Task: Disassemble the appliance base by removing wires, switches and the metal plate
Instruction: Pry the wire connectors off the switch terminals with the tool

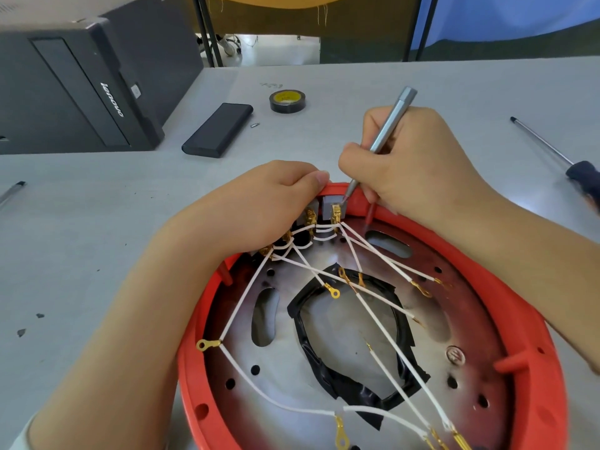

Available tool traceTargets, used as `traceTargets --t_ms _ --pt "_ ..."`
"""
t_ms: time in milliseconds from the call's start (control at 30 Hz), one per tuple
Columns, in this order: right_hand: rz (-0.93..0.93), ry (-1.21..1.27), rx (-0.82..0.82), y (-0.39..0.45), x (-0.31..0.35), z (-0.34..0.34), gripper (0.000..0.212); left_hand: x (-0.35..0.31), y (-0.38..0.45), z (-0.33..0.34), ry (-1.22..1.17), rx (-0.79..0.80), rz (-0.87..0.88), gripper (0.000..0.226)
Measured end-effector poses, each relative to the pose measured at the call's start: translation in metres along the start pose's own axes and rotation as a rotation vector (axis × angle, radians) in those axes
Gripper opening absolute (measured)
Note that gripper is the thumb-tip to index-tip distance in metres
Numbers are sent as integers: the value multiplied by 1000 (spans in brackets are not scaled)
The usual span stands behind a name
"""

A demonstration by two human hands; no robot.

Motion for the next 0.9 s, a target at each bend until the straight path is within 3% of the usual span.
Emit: traceTargets --t_ms 233,533,733,900 --pt "147 9 156 11 -11 13 26 0 1 0 16 4 7 45" --pt "263 -216 401 21 -12 37 23 4 3 1 18 3 -10 39" --pt "168 -165 304 15 -7 25 28 3 4 0 18 -4 19 44" --pt "52 -46 113 17 8 7 27 3 2 0 7 -2 11 42"
Point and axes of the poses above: each hand's wrist, its own y-axis towards the middle knuckle, its own z-axis out of the palm, x = y × z, the point moved 8 cm from there along y, towards the middle knuckle, and after that the axes turned 11 degrees about -x, right-handed, at the moved point
